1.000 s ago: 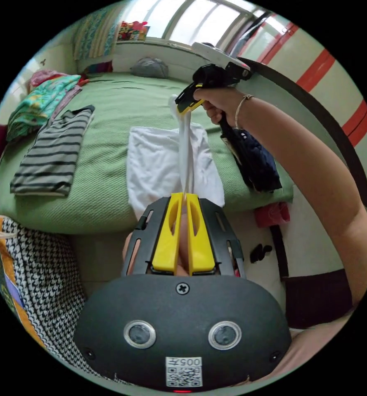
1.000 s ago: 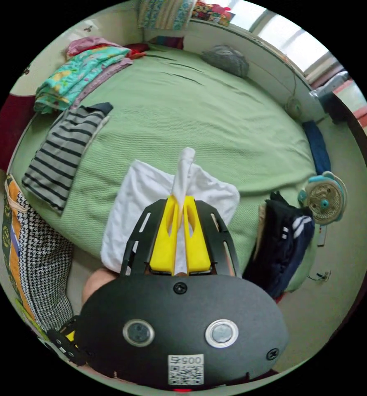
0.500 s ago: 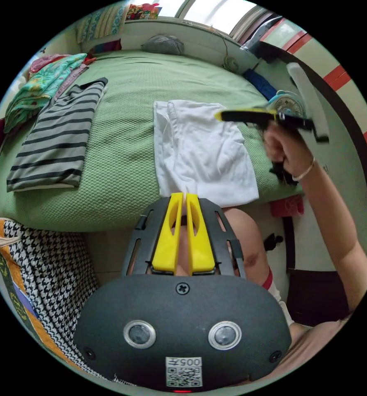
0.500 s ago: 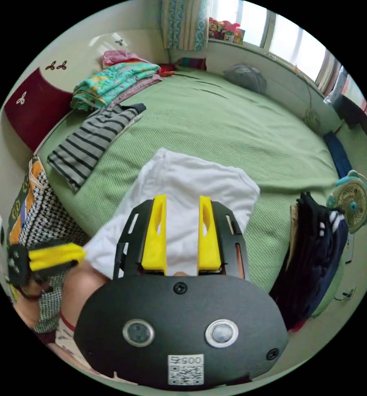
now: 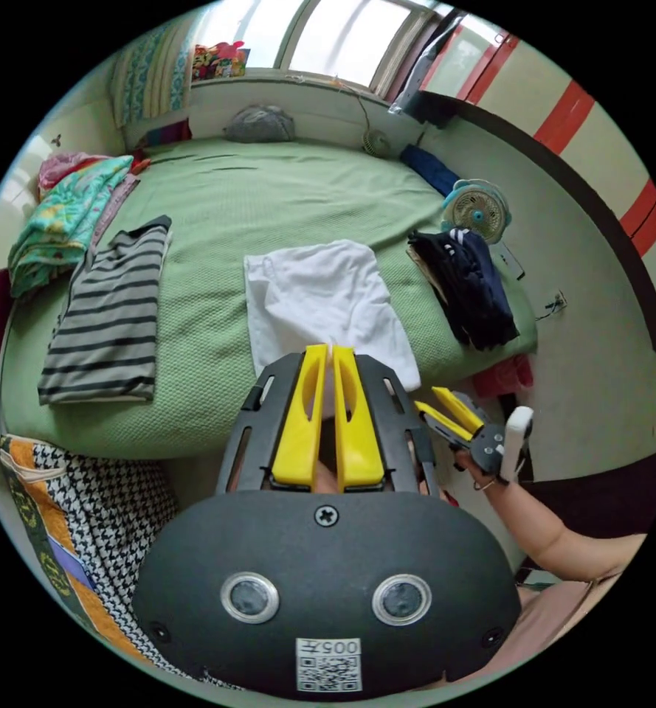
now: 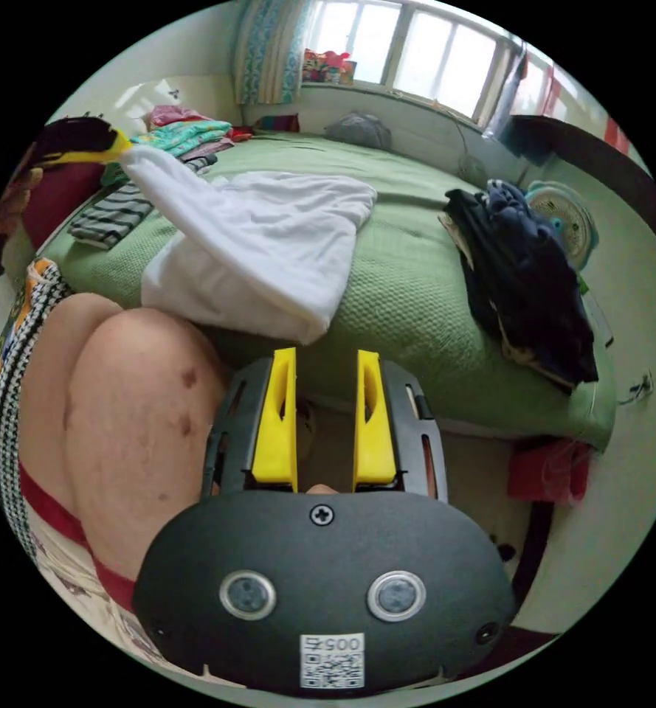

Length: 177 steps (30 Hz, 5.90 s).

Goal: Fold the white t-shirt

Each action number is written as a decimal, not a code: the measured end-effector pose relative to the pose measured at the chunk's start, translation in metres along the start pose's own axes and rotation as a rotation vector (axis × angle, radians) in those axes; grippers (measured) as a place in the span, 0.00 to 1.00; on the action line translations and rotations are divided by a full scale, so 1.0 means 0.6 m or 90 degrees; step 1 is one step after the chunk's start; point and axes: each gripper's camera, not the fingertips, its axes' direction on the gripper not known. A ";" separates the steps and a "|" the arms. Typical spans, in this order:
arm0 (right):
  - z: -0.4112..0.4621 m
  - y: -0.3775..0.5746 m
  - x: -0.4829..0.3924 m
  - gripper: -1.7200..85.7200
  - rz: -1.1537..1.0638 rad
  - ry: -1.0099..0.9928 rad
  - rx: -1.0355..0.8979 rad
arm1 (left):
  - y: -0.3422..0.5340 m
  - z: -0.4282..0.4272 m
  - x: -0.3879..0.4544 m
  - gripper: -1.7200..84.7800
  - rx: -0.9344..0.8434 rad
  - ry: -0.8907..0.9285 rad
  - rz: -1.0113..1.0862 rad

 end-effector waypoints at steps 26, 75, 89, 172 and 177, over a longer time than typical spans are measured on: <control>-0.007 0.064 0.096 0.02 0.025 0.007 -0.047 | 0.131 0.164 -0.114 0.02 -0.213 -0.098 -0.001; 0.221 -0.445 0.221 0.16 0.089 -0.176 -0.051 | 0.139 0.181 -0.083 0.17 -0.065 -0.096 -0.056; 0.092 -0.491 0.117 0.02 -0.016 -0.179 0.035 | 0.106 0.053 -0.077 0.07 -0.061 -0.038 -0.055; 0.163 -0.470 -0.477 0.04 -0.239 -0.322 -0.134 | -0.071 -0.319 -0.675 0.05 -0.092 -0.363 -0.381; 0.117 -0.446 -0.400 0.04 -0.218 -0.277 -0.086 | -0.053 -0.313 -0.604 0.02 -0.054 -0.328 -0.340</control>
